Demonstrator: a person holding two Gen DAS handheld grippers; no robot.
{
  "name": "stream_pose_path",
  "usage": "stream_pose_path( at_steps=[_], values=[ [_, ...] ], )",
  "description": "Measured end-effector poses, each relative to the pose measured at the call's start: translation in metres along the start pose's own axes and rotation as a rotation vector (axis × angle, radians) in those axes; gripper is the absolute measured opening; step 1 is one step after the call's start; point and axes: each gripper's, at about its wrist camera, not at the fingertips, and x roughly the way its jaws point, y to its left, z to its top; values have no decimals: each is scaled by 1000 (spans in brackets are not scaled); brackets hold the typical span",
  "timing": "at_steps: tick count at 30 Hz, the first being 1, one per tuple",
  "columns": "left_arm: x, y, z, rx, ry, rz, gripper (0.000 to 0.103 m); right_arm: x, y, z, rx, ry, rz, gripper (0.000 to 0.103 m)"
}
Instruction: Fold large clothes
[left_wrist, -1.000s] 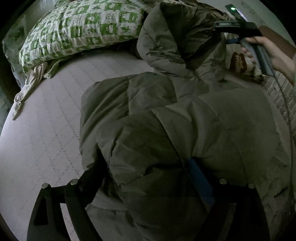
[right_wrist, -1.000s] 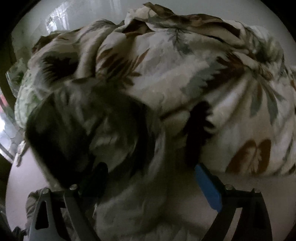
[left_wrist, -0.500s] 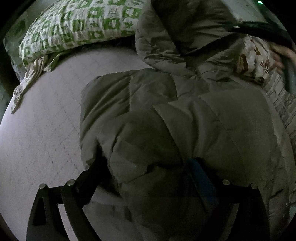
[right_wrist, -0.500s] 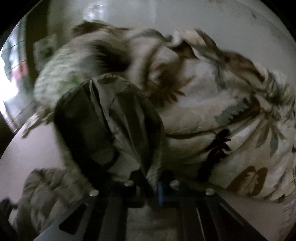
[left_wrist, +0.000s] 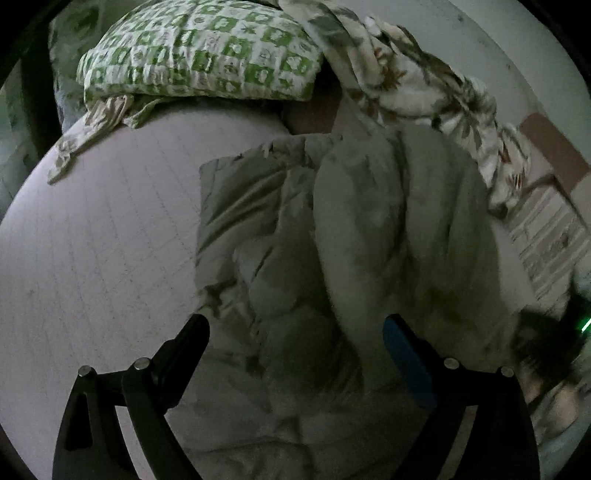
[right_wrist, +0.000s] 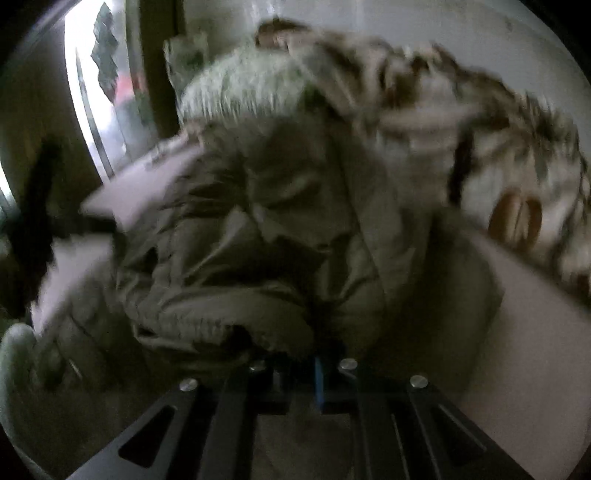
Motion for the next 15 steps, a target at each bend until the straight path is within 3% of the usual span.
stream_pose_path(
  at_steps=[5,10,11,12,13,15],
  values=[
    [14,-21,34,-50,-20,-13,95,14,-7,-3,73,-36,12,9],
    [59,-43,70,5,28,93,95,15,-6,-2,61,-34,8,9],
    [70,-44,74,9,46,106,77,13,-5,-6,68,-36,12,10],
    [79,-45,75,5,64,91,52,12,-7,-6,76,-39,16,10],
    [85,-45,75,-3,90,70,15,12,-8,-7,82,-43,18,10],
    [80,-55,73,17,72,100,12,13,-8,-6,81,-49,14,10]
  ],
)
